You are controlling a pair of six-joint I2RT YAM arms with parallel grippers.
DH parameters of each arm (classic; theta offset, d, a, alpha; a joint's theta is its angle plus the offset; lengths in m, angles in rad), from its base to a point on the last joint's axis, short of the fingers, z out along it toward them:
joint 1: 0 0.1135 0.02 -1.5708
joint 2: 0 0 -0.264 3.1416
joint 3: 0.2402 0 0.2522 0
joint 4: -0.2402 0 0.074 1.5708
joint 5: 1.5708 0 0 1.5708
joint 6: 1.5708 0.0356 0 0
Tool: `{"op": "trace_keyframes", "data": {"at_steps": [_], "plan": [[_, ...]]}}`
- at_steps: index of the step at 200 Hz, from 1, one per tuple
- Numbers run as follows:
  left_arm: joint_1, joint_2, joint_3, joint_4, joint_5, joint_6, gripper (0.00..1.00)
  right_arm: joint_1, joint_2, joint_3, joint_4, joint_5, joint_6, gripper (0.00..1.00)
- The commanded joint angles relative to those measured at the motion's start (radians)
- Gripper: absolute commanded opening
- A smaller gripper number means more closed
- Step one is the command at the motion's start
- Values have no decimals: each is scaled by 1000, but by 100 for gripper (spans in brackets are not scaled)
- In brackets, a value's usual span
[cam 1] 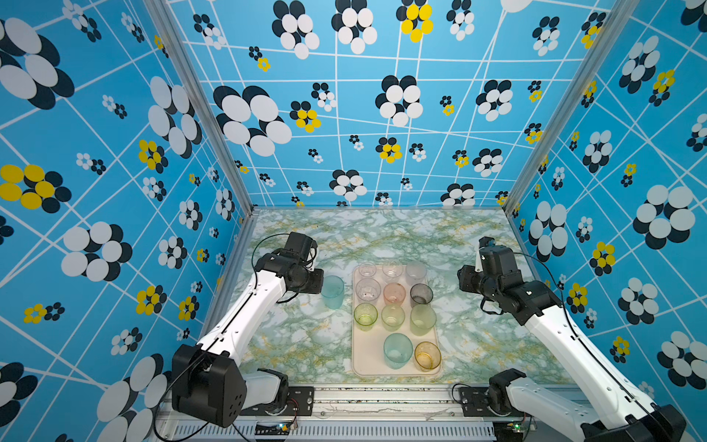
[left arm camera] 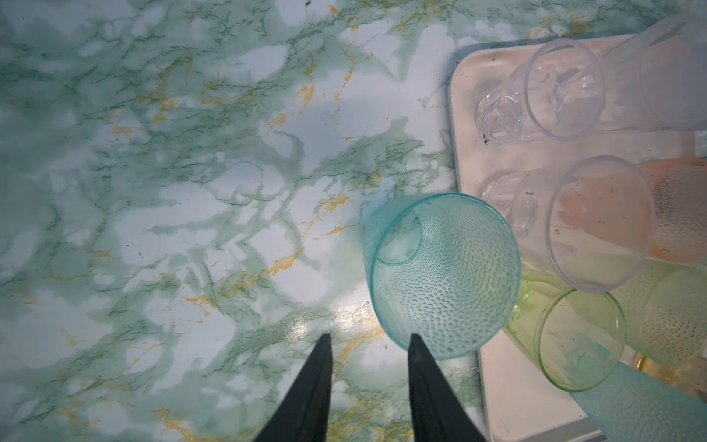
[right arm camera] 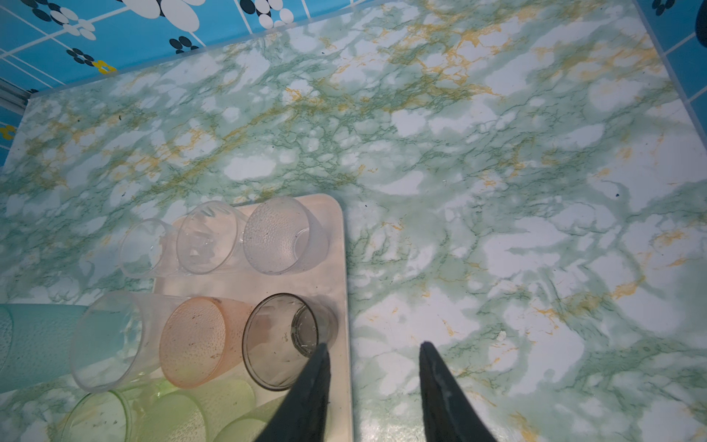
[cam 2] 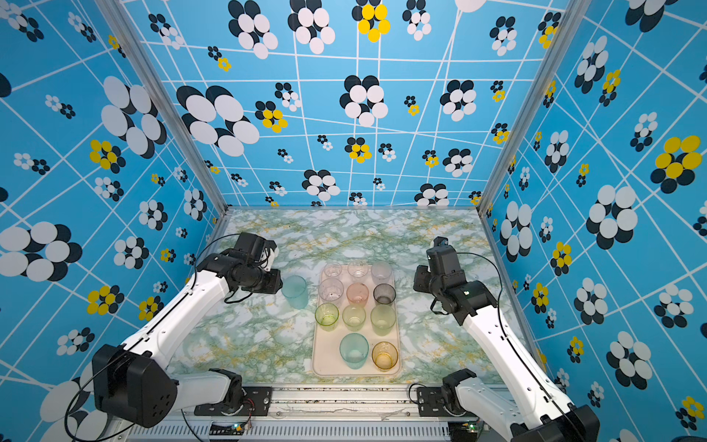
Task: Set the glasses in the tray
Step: 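Raise the right gripper from the tray while the left gripper reaches the other teal tumbler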
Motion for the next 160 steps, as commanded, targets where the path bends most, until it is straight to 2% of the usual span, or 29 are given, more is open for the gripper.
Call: {"op": "trace_keyframes", "data": {"at_steps": [1, 49, 160], "plan": [[9, 28, 42, -7, 19, 26, 33, -8, -16, -12, 12, -16, -8, 40], [9, 80, 65, -12, 2, 43, 28, -8, -14, -15, 19, -24, -9, 40], [8, 176, 100, -16, 0, 63, 23, -8, 3, -22, 41, -41, -12, 40]]}}
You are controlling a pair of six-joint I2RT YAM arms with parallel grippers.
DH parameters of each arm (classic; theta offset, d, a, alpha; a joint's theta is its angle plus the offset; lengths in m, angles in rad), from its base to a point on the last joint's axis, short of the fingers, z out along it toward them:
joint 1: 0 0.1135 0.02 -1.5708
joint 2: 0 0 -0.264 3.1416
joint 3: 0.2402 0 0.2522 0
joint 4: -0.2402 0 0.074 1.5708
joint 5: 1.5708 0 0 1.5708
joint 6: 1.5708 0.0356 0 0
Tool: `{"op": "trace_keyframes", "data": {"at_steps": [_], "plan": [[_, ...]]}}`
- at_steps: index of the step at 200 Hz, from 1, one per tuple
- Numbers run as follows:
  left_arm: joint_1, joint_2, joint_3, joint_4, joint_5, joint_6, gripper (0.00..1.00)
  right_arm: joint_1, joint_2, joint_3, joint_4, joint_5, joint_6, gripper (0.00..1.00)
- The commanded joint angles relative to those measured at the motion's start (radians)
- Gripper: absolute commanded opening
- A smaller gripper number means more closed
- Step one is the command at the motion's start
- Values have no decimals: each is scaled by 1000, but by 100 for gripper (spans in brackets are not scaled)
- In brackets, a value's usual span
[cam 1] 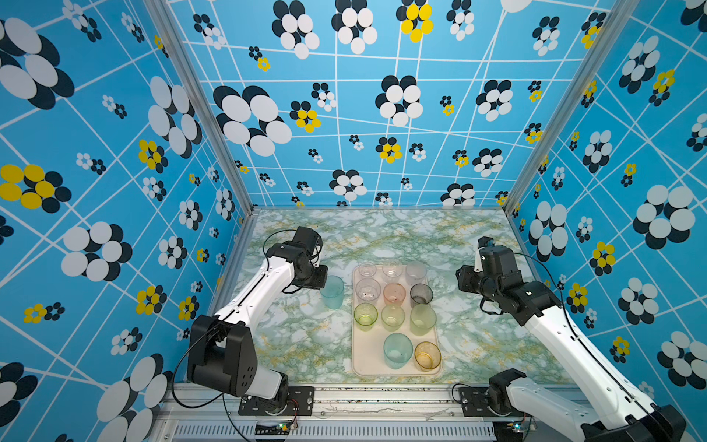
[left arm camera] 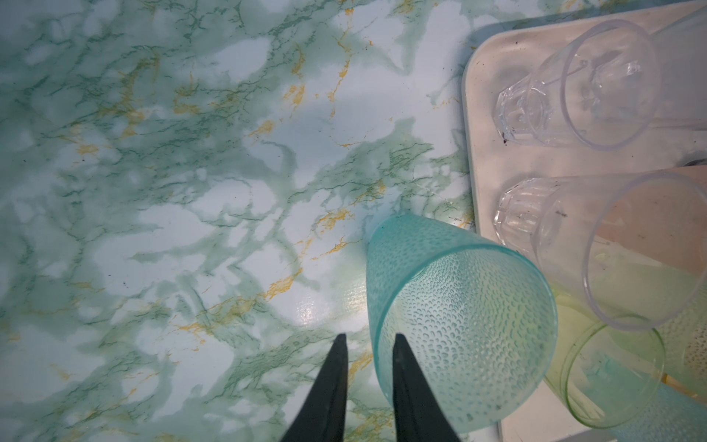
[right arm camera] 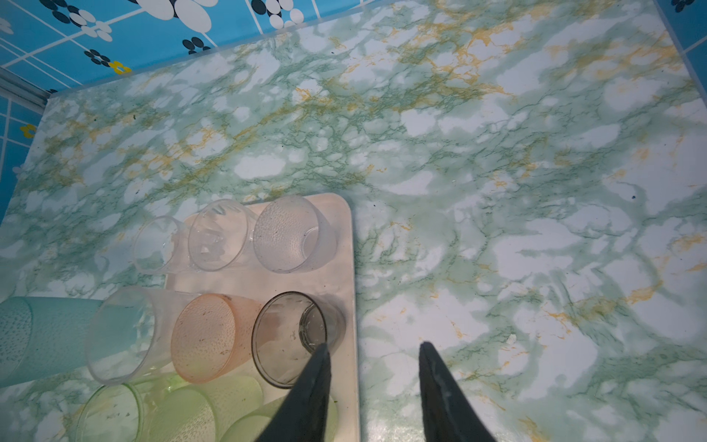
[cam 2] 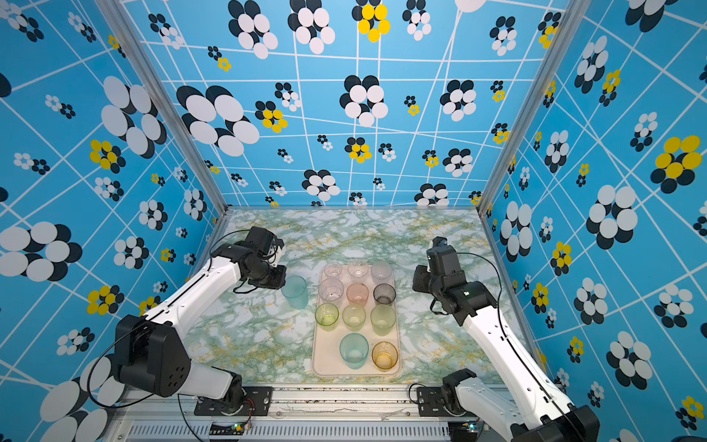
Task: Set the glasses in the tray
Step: 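Raise the right gripper from the tray while the left gripper reaches the other teal tumbler, then close the left gripper on the remaining teal tumbler's rim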
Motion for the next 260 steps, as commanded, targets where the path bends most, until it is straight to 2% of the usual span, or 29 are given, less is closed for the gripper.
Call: {"op": "trace_keyframes", "data": {"at_steps": [1, 146, 196, 260], "plan": [[7, 26, 30, -16, -1, 19, 23, -8, 4, -13, 21, -18, -12, 40], [-33, 121, 97, -56, -52, 32, 11, -8, 43, -24, 56, -39, -28, 40], [-44, 114, 106, -64, -77, 38, 5, -8, 37, -30, 60, -41, -31, 40], [-73, 63, 119, -82, -138, 54, 3, -8, 19, -49, 66, -52, -31, 40]]}}
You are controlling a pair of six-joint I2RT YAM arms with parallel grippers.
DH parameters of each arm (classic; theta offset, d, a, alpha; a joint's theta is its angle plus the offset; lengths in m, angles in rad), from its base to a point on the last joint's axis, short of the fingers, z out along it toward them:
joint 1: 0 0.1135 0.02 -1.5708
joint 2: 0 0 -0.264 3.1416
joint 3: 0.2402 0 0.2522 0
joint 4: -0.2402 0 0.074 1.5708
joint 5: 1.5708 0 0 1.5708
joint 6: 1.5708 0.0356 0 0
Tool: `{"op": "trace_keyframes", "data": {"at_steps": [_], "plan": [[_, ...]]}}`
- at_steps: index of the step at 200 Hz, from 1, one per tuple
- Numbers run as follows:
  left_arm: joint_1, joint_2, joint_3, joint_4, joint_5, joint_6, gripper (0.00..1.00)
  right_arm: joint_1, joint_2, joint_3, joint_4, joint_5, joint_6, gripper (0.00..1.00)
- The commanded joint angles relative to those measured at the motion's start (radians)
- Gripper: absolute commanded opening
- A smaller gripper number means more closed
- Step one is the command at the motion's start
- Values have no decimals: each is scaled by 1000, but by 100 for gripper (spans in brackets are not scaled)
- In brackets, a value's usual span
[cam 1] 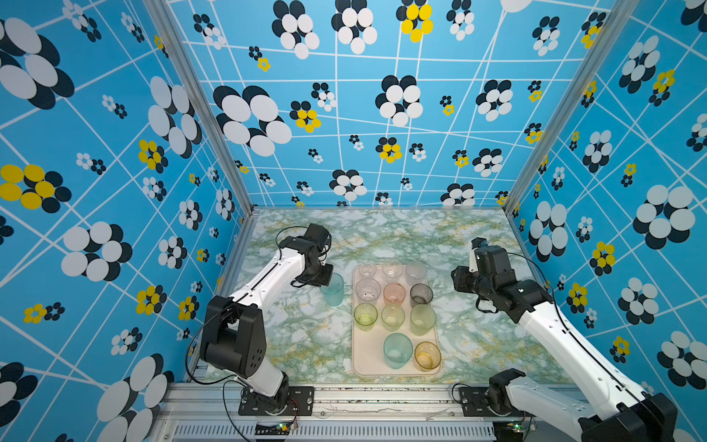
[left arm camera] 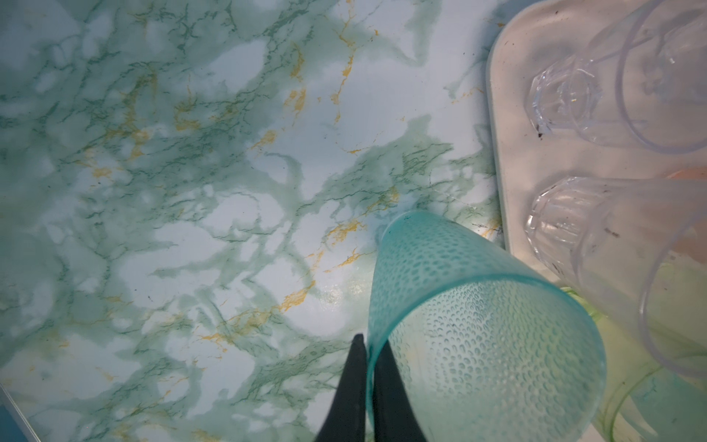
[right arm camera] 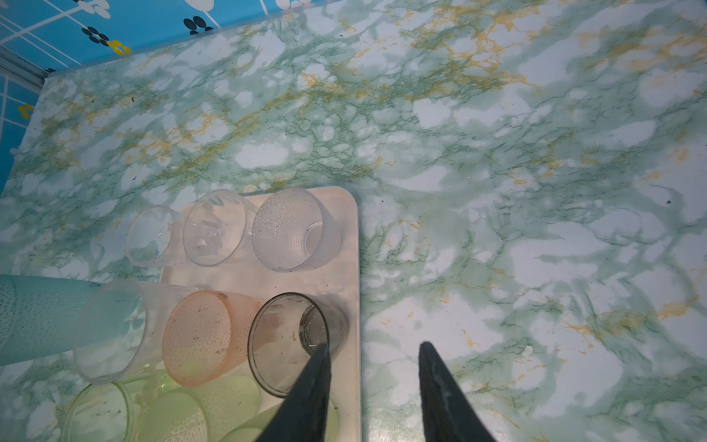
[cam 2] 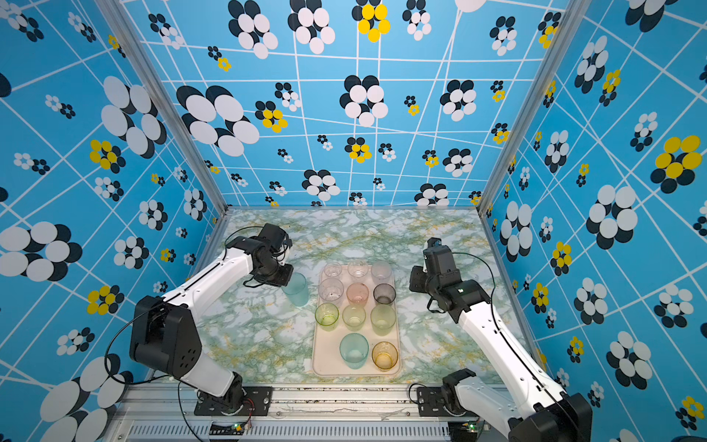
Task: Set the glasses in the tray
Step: 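Close the left gripper on the remaining teal tumbler's rim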
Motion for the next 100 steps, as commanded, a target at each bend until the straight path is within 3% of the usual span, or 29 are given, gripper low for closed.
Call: {"op": "trace_keyframes", "data": {"at_steps": [1, 100], "plan": [[-16, -44, 41, -40, -36, 22, 3, -8, -22, -14, 12, -17, -8, 40], [-121, -265, 111, -266, -148, -6, 3, -8, -29, -27, 15, -39, -2, 40]]}}
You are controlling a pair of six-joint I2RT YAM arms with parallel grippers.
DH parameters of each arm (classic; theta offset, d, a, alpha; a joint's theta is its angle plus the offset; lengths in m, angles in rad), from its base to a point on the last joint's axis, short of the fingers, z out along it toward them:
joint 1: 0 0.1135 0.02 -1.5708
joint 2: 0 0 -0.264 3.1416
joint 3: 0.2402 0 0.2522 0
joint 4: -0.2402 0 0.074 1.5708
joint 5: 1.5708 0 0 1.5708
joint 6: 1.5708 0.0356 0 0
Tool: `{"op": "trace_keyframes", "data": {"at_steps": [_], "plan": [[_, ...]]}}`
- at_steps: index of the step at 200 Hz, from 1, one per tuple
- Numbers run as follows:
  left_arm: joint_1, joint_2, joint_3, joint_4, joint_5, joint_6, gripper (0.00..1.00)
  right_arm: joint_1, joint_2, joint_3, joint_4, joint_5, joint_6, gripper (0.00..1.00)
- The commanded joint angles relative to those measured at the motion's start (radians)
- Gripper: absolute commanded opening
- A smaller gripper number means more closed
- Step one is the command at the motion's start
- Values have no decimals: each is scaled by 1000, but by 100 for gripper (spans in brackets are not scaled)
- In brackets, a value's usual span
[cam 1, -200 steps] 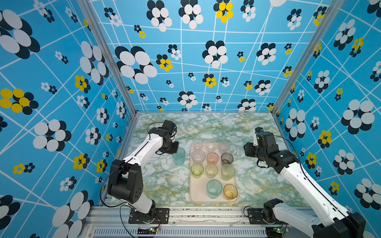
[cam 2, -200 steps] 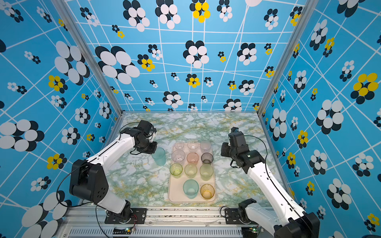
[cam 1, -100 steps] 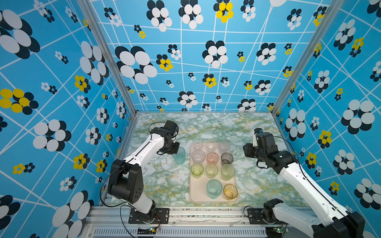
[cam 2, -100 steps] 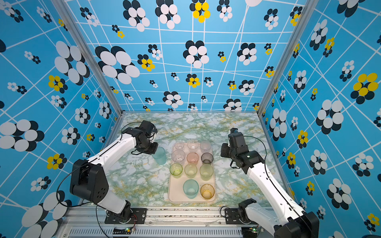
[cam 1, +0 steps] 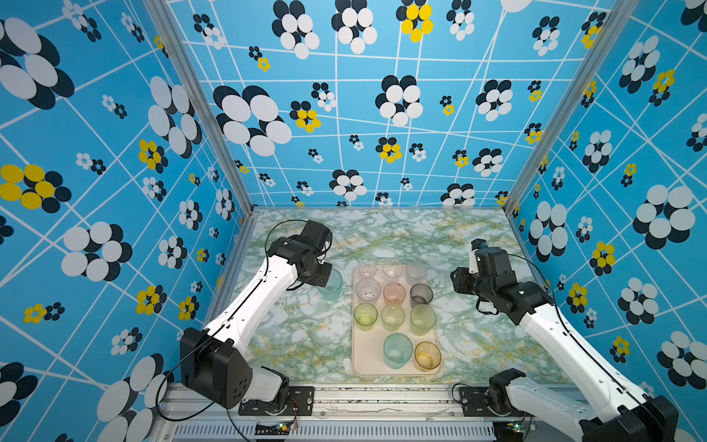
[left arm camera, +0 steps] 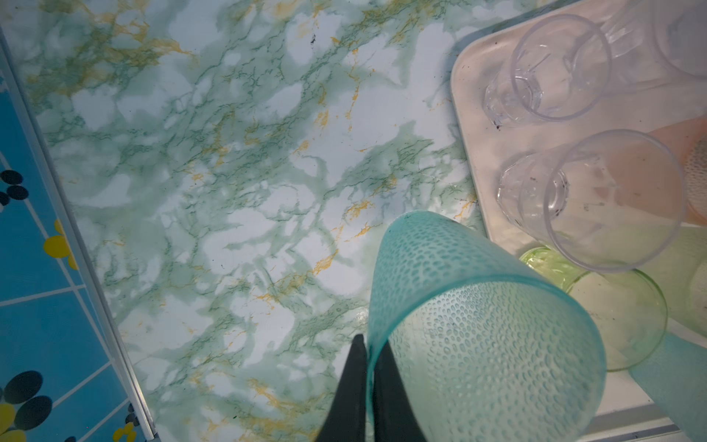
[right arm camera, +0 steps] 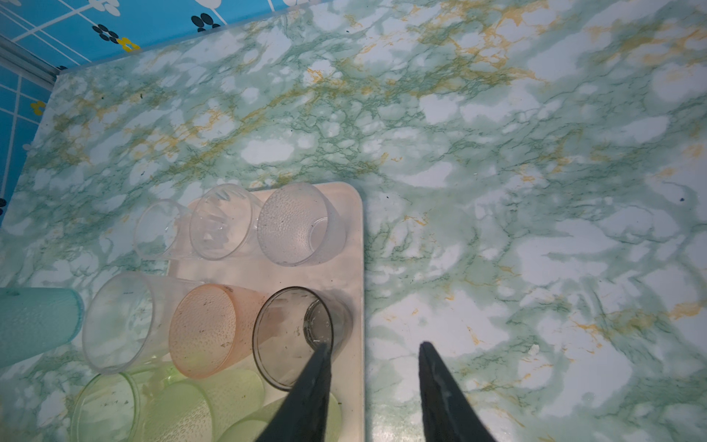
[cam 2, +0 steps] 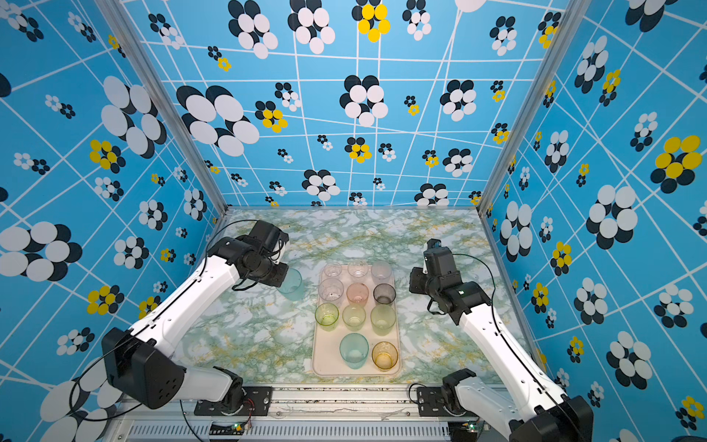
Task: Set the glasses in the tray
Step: 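Close the left gripper on the remaining teal tumbler's rim, then lift the teal tumbler with the left gripper and carry it over the tray's near corner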
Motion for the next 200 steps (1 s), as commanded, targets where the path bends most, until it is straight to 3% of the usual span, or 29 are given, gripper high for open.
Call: {"op": "trace_keyframes", "data": {"at_steps": [1, 84, 200], "plan": [[-34, -61, 38, -113, -43, -18, 3, -7, -14, -15, 9, -22, -2, 40], [-290, -192, 29, -274, -17, -161, 3, -7, -4, -22, -2, -29, 5, 39], [-545, -186, -176, -66, 29, -323, 3, -7, -21, -15, -24, -33, 18, 38]]}}
